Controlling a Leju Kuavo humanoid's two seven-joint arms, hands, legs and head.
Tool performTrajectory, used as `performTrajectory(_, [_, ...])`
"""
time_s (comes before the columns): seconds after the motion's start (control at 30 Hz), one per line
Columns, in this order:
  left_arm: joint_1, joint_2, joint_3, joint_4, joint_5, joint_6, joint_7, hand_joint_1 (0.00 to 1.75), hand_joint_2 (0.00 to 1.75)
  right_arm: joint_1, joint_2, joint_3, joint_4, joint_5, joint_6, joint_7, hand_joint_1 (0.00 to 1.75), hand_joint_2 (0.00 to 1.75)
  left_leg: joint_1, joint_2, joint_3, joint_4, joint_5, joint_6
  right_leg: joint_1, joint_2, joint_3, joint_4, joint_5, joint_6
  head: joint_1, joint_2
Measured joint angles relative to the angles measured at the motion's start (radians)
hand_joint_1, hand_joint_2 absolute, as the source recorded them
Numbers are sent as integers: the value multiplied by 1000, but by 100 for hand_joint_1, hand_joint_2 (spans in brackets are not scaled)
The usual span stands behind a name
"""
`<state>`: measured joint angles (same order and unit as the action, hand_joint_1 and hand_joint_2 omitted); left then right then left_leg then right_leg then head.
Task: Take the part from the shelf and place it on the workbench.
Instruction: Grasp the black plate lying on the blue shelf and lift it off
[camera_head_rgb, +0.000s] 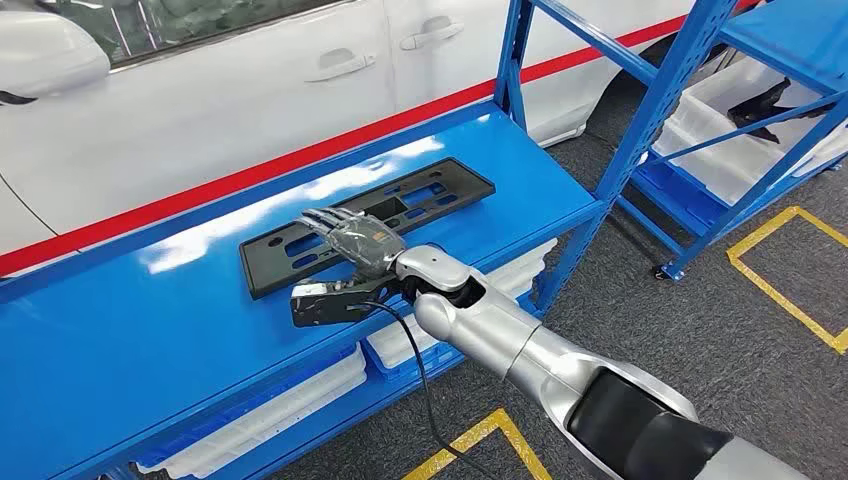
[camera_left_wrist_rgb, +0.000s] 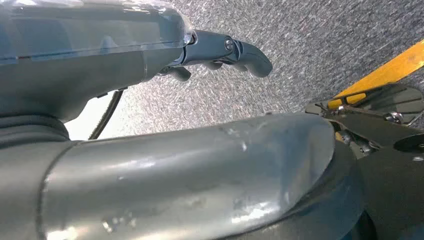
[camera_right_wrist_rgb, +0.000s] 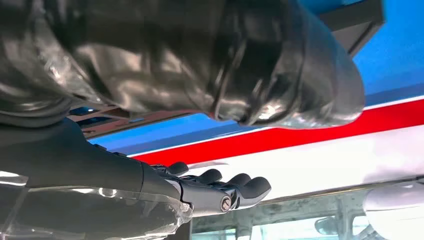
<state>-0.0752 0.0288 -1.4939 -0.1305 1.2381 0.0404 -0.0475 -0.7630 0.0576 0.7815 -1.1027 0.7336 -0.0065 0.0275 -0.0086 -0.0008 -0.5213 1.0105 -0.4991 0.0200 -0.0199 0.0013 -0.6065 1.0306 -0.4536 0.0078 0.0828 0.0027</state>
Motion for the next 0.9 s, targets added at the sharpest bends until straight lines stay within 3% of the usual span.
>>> performTrajectory(0.5, [1, 3, 2, 0, 11, -4, -4, 0, 0, -37, 27, 12, 76, -13, -7, -17, 0, 0, 0, 0, -1, 1, 0, 0, 0, 0, 0, 0, 0, 0, 0, 0])
performTrajectory(0.67, [1, 9, 2, 0, 11, -5, -7, 0, 0, -44, 27, 14, 84, -17, -11, -21, 0, 0, -5, -1, -7, 11, -2, 7, -6, -1, 0, -6, 6, 9, 0, 0])
performTrajectory(0.73, [1, 10, 2, 0, 10, -6, -9, 0, 0, -49, 28, 14, 85, -17, -12, -23, 0, 0, 0, 0, -1, -3, 6, 14, -4, -1, 0, -5, 5, 14, 0, 0])
performTrajectory(0.8, [1, 10, 2, 0, 9, -8, -11, 0, 0, -55, 28, 14, 86, -18, -13, -26, 0, 0, 7, 1, 8, -22, 18, 24, -2, -1, -20, 39, -21, 18, 0, 0])
performTrajectory(0.9, [2, 10, 2, 0, 9, -10, -12, 0, 0, -59, 25, 14, 90, -19, -13, -27, 0, 0, 10, -2, 11, -26, 21, 28, -4, -1, -112, 217, -95, 23, 0, 0])
